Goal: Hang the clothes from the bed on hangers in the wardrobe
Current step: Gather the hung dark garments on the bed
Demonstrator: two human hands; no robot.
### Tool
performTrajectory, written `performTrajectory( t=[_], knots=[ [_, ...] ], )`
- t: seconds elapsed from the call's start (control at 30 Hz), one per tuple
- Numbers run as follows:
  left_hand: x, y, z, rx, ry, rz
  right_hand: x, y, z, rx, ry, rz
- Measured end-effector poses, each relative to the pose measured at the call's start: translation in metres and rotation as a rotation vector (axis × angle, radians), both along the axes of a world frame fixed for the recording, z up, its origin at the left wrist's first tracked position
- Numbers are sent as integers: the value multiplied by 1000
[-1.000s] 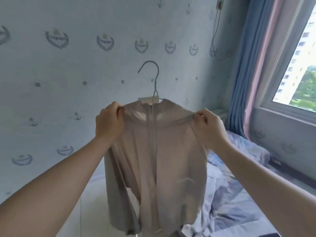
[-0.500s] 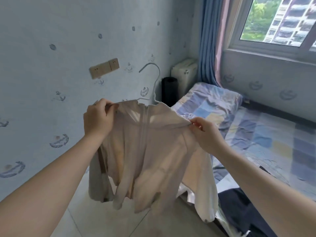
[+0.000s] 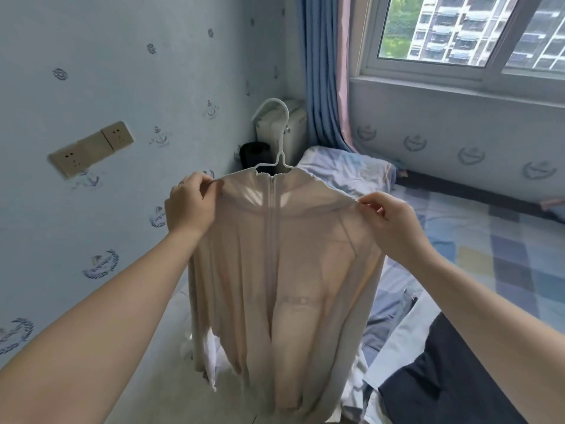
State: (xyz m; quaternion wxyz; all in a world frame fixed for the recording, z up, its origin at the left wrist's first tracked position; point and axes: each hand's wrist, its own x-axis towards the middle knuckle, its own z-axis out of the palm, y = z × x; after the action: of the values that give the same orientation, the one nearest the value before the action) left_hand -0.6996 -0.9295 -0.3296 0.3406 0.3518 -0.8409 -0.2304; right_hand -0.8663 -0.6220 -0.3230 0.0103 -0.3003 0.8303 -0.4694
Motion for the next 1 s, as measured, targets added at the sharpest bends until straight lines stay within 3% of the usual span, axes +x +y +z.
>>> performTrajectory(
  t=[0.33, 0.67, 0.87, 1.0],
  knots=[
    [-130, -77, -78, 94, -91, -115, -97, -68, -60, 139, -5, -149],
    [-239, -137, -244, 288, -385, -199, -172, -142, -220, 774, -15, -377],
    [-289, -152, -341, 342, -548, -208, -219, -171, -315, 727, -272, -397],
    [-303, -149, -379, 442, -799, -280, -219, -186, -351, 629, -478, -344]
  ],
)
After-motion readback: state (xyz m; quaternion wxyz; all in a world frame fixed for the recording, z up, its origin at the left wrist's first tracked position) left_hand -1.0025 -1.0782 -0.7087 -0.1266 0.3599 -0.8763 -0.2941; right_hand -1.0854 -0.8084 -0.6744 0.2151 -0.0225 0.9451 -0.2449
